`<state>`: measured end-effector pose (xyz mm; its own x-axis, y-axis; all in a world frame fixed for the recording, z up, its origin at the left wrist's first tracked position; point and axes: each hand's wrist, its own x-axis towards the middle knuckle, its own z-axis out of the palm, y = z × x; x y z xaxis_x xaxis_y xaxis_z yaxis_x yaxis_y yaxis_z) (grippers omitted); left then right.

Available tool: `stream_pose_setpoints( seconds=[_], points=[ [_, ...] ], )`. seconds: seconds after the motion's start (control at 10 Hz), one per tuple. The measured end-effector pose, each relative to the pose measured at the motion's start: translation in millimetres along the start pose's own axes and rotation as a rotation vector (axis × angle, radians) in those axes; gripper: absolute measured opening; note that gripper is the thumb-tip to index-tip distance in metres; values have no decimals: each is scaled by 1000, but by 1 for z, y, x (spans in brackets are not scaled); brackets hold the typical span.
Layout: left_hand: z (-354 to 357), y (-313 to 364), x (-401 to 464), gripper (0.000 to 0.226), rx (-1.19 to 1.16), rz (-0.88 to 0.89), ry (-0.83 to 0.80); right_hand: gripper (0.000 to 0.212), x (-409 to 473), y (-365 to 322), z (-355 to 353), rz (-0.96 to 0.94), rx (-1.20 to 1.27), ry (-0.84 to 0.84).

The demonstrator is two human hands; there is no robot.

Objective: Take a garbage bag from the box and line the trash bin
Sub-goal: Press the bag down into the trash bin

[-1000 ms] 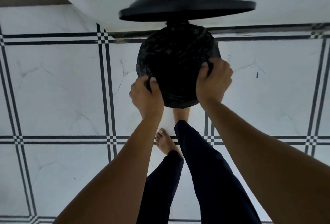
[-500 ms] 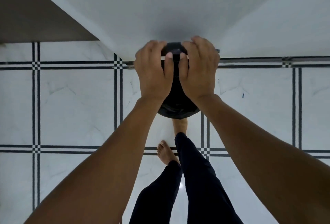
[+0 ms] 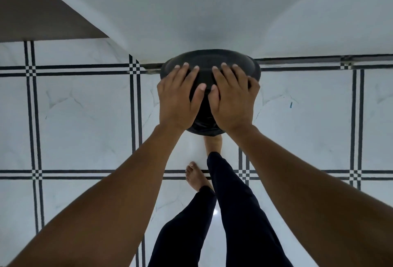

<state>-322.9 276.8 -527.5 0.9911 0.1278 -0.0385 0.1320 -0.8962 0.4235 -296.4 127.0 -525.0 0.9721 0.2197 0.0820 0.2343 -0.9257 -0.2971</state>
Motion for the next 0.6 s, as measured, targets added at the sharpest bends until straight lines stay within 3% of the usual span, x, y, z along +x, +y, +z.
stream_pose_setpoints(
  seconds=[0.2,0.4,0.5,0.6],
  points=[
    [50,-29,-51,60,55,65,-57,51,-57,11,44,-13,-32,-97],
    [106,-43,-80,62,161,45,-324,54,-96,41,105,42,-96,-385],
    [119,-43,-77,67,215,44,-426,57,-99,48,118,30,-120,-450],
    [114,-38,-74,66,218,18,-426,59,-96,41,112,50,-126,-443]
  ],
)
